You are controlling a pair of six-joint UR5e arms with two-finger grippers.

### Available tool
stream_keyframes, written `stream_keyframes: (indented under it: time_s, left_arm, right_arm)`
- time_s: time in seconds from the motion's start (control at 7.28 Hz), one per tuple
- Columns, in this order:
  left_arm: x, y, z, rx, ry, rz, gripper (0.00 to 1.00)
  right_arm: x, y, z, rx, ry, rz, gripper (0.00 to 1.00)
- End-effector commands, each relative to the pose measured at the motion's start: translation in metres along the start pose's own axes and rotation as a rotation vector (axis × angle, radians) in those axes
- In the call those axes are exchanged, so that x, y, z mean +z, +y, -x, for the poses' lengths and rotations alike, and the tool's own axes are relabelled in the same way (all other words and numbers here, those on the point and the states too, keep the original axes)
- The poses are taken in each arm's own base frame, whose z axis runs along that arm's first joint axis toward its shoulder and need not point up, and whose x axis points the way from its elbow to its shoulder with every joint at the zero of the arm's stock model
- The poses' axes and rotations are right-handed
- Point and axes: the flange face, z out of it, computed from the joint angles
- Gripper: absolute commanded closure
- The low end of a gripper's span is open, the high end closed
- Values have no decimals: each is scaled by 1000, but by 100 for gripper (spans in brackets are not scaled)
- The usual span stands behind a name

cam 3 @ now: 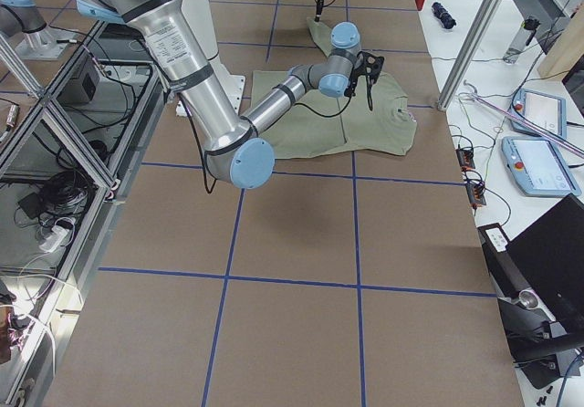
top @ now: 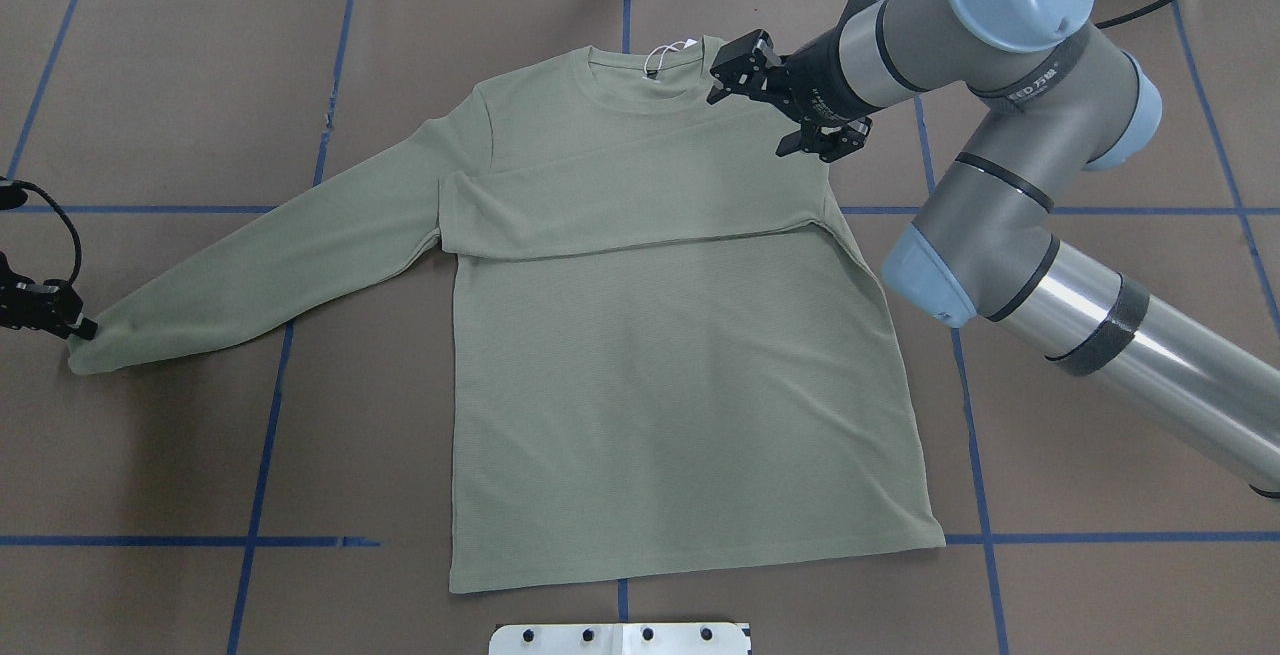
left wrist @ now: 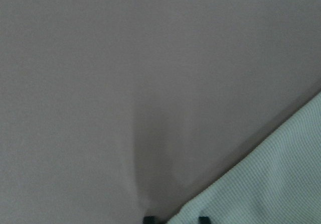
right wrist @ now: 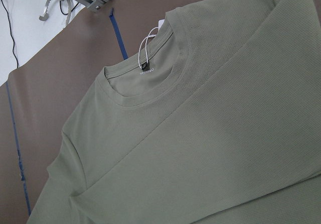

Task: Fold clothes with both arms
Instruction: 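Release the folded sleeve and raise the right gripper while the left grasps the other sleeve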

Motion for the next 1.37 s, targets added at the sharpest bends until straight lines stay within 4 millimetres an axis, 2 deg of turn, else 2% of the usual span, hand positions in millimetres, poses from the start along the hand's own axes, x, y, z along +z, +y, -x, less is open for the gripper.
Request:
stream_keyframes:
  time_s: [0.0, 0.14, 0.27, 0.41, 0.55, 0.69, 0.96, 1.1, 1.24]
  left_arm:
    - [-13, 4, -18, 24, 27, -13, 100]
    - [-33, 13, -53, 37, 94, 0, 100]
    - [-55, 16, -94, 34, 172, 16, 100]
    - [-78, 1, -146, 30, 215, -18, 100]
    - [-105, -32, -221, -22, 275, -51, 100]
    - [-137, -55, -295, -81, 336, -73, 100]
    - [-182, -79, -418, -173, 428, -122, 100]
    - [-162, -82, -497, -196, 454, -184, 100]
    - [-128, -89, -584, -244, 482, -284, 100]
  right_arm:
    - [1, 0, -3, 1, 4, -1, 0]
    - [-6, 0, -2, -2, -5, 5, 0]
    - [-21, -10, -19, 1, -4, -10, 0]
    - [-33, -22, -46, -59, 16, -30, 0]
    - [-42, -41, -80, -125, 52, -50, 0]
    - [-62, -73, -110, -164, 86, -67, 0]
    - [-106, -126, -190, -268, 154, -59, 0]
    - [-125, -143, -219, -275, 166, -43, 0]
    - [-143, -158, -242, -283, 177, -51, 0]
